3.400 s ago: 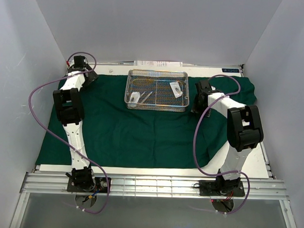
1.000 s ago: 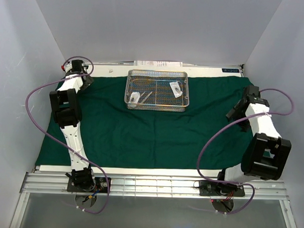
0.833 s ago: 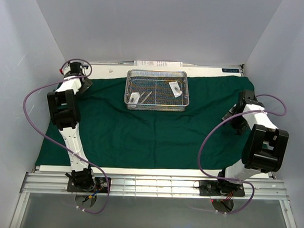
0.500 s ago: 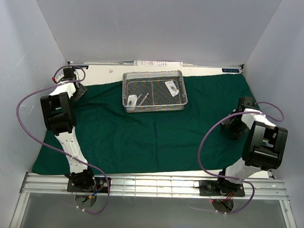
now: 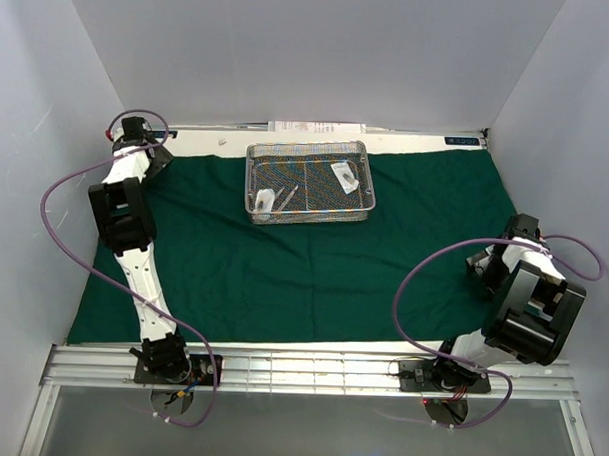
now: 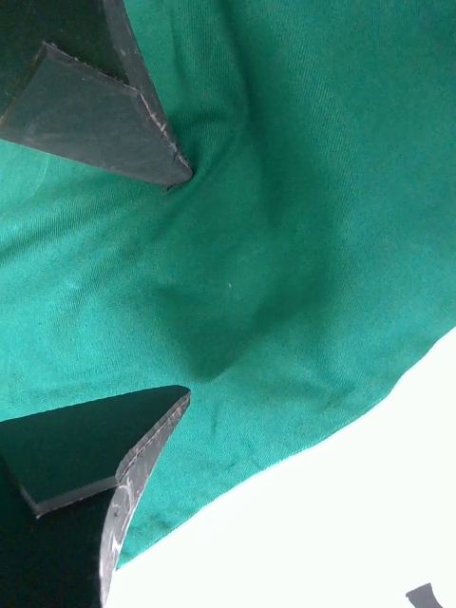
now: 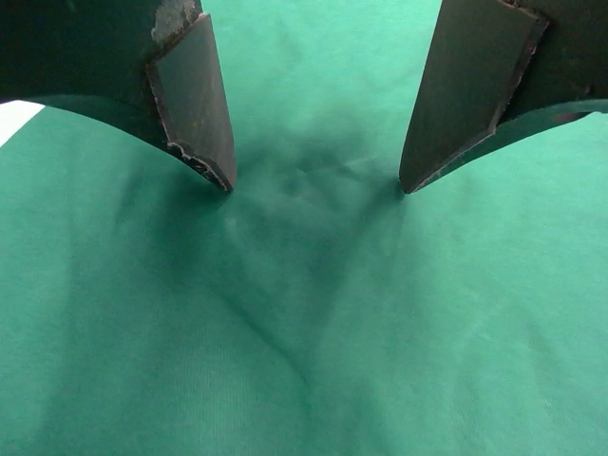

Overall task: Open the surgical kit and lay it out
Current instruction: Smooth out the surgical kit at the center of the board.

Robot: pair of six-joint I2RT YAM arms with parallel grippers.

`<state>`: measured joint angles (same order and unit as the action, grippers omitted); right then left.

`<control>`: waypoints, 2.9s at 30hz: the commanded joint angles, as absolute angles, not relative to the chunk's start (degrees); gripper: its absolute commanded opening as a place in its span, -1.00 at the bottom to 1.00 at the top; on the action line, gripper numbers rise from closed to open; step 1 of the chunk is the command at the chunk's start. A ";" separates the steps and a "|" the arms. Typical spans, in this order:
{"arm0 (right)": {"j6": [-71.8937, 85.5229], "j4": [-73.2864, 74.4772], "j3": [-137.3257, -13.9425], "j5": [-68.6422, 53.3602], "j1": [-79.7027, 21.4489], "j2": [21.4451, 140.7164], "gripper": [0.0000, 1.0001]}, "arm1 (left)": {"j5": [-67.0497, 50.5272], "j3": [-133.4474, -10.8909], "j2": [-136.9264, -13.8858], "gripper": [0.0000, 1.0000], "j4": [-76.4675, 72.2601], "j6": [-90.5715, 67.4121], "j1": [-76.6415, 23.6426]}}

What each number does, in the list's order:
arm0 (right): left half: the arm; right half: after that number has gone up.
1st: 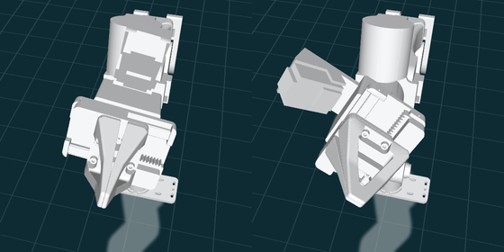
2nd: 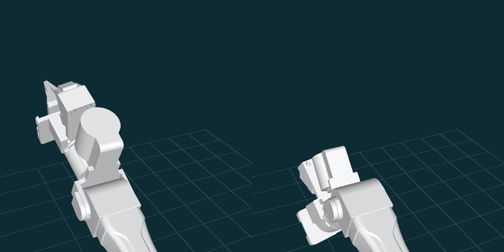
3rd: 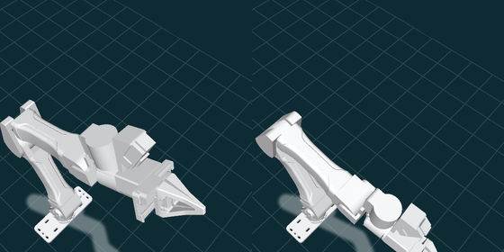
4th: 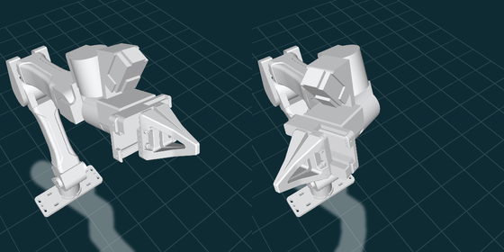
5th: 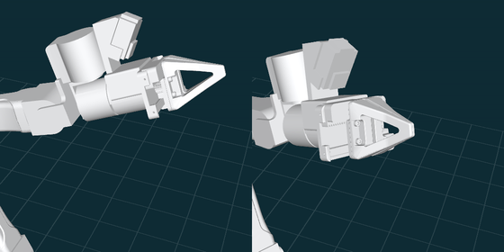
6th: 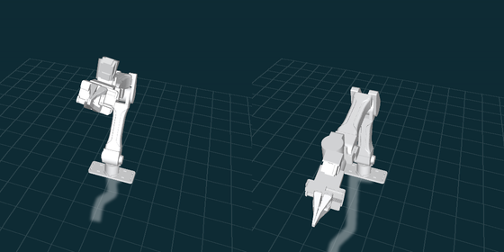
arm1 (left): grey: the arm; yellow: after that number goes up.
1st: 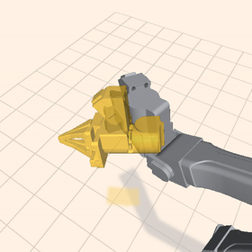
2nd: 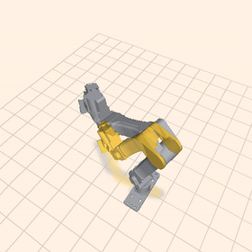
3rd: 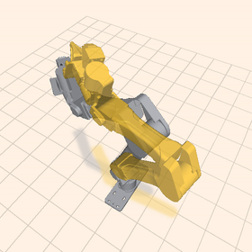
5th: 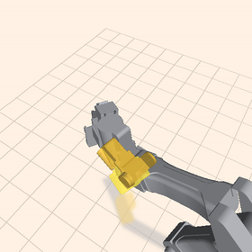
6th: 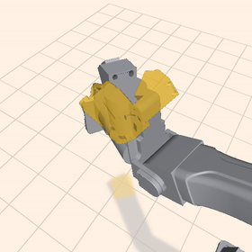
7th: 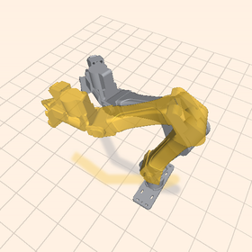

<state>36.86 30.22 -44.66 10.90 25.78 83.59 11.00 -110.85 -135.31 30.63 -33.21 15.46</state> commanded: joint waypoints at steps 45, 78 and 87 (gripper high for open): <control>13.18 24.43 -119.09 -11.16 13.88 144.58 0.46 | 17.75 -117.59 -143.70 0.96 27.07 -22.24 8.26; 11.68 26.45 -82.81 -1.15 1.94 101.79 0.48 | 23.38 -81.86 -104.52 0.96 44.82 -34.01 8.61; 13.45 25.93 -62.86 3.16 1.23 87.37 0.48 | 21.18 -67.86 -98.97 0.96 45.79 -33.93 10.19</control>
<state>12.10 26.87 -65.58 0.36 1.08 91.44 21.78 -69.41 -104.16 45.32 -33.50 9.30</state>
